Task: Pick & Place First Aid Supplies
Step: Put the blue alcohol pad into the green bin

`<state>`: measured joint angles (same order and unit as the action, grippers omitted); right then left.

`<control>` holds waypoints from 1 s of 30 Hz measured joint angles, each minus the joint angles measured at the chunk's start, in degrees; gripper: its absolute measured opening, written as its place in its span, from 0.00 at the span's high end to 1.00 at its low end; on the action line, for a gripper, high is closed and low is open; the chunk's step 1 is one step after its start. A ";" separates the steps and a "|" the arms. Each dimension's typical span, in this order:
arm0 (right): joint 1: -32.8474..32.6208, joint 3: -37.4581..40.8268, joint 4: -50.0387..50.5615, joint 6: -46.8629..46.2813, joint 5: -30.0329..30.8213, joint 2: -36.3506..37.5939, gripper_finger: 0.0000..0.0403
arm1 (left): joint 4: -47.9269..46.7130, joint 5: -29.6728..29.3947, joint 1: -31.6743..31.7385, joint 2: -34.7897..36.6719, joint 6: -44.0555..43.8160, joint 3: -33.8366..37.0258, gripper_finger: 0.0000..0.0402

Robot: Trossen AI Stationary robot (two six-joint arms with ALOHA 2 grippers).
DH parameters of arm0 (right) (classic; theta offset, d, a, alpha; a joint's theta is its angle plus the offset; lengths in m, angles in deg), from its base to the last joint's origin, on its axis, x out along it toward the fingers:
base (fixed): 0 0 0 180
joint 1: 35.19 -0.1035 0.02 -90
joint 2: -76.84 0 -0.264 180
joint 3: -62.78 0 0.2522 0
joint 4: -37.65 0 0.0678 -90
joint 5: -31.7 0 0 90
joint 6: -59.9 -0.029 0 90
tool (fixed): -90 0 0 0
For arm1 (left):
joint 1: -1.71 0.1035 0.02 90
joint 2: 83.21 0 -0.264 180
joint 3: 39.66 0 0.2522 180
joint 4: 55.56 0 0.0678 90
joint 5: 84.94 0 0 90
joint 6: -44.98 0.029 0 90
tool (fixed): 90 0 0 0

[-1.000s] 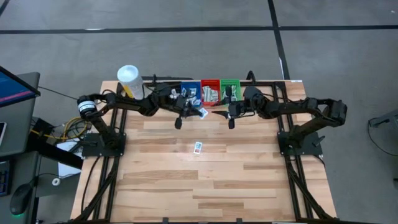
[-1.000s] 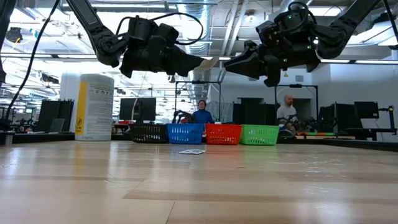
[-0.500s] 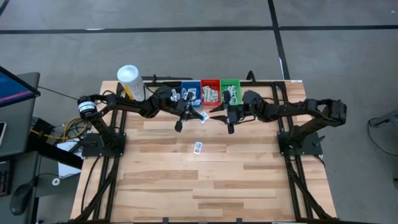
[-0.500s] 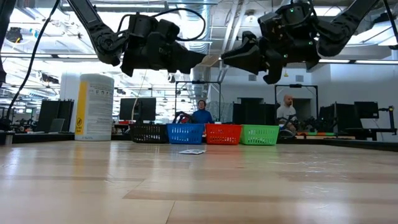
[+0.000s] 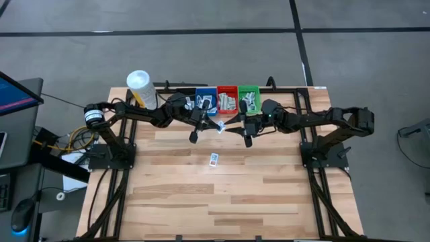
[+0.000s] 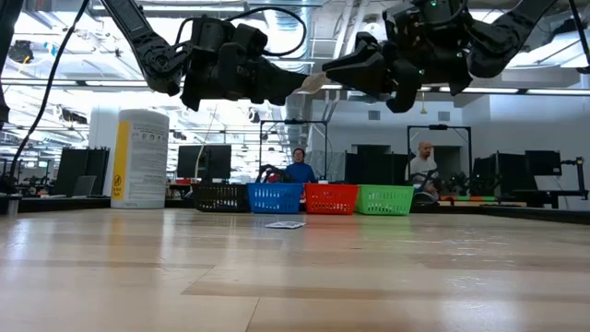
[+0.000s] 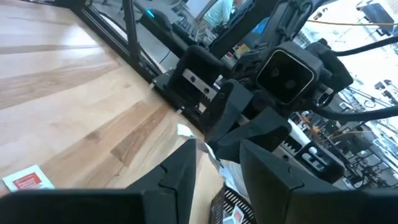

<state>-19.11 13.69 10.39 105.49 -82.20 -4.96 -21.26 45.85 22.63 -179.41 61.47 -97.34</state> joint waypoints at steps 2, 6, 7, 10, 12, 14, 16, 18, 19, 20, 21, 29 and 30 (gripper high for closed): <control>0.00 -0.28 0.58 -0.04 -0.01 -0.01 0.71 | 0.06 0.01 0.00 0.07 -0.13 -0.07 0.98; 0.07 -0.29 1.71 -0.01 0.00 0.00 0.71 | 0.03 -0.01 -0.05 0.07 -0.21 -0.07 0.98; 0.09 -0.29 1.78 -0.01 0.00 -0.02 0.71 | 0.01 -0.01 -0.11 0.07 -0.21 -0.07 0.98; 0.09 -0.29 1.74 -0.01 0.00 -0.02 0.73 | 0.03 0.01 -0.31 0.07 -0.14 -0.07 0.98; 0.09 -0.29 1.74 0.02 0.00 -0.02 0.77 | 0.03 0.01 -0.33 0.07 -0.10 -0.07 0.98; 0.09 -0.29 1.83 1.09 0.01 -0.02 0.84 | 0.02 -0.01 -0.33 0.07 -0.10 -0.07 0.98; 0.09 -0.29 1.85 2.29 1.00 -0.02 0.93 | 0.02 -0.02 -0.31 0.07 -0.08 -0.07 0.98; 0.09 -0.29 1.90 2.99 1.69 -0.02 0.98 | 0.01 -0.06 -0.31 0.07 -0.08 -0.07 0.98; 0.12 -0.29 2.02 3.02 1.73 -0.02 0.98 | 0.01 -0.03 -0.31 0.07 -0.08 -0.07 0.98; 0.25 -0.29 2.06 3.04 1.74 -0.02 0.98 | 0.00 -0.04 -0.31 0.07 -0.07 -0.07 0.98; 0.35 -0.29 2.22 3.45 1.71 -0.02 0.99 | 0.01 -0.06 -0.31 0.07 -0.06 -0.07 0.98; 0.46 -0.29 3.57 5.41 1.66 -0.02 1.00 | -0.10 -1.83 -0.26 0.04 0.92 -0.04 0.97; 0.46 -0.29 3.89 5.43 1.66 -0.02 1.00 | -0.02 -2.01 -0.28 0.04 1.13 -0.04 0.96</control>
<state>-18.65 13.40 14.28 110.92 -80.54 -4.98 -21.28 43.84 22.35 -179.37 62.60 -97.38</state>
